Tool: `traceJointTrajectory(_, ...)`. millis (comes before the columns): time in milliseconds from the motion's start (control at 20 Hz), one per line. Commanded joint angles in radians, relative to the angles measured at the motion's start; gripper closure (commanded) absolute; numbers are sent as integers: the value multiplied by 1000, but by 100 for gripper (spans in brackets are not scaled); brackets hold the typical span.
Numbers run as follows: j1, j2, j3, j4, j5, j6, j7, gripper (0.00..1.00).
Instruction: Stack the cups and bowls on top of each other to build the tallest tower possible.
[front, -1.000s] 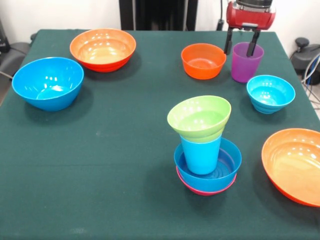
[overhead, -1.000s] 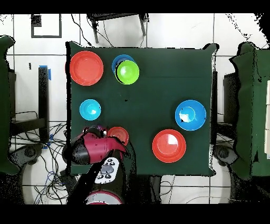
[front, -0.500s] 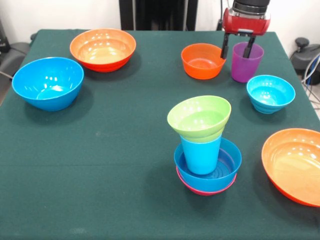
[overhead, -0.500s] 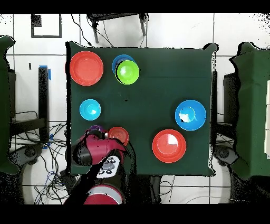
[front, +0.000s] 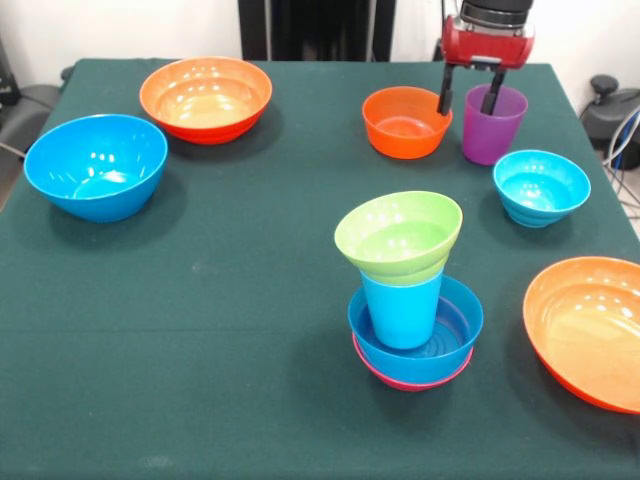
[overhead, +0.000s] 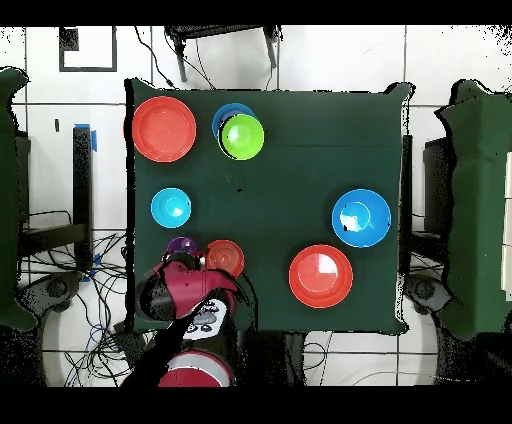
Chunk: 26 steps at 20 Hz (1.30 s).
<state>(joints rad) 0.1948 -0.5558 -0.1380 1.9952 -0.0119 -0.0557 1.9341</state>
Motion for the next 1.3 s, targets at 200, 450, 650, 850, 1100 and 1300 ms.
traceJointTrajectory(200, 49, 28, 26, 43, 75, -110, 253, 0)
traceJointTrajectory(450, 56, 32, 22, 43, 79, -132, 261, 100)
traceJointTrajectory(650, 57, 32, 24, 38, 72, -134, 269, 100)
traceJointTrajectory(850, 46, 29, 36, 35, 56, -117, 271, 100)
traceJointTrajectory(1100, 60, 14, 36, 22, 50, -134, 273, 100)
traceJointTrajectory(1300, 58, -54, 30, 40, 52, -104, 274, 100)
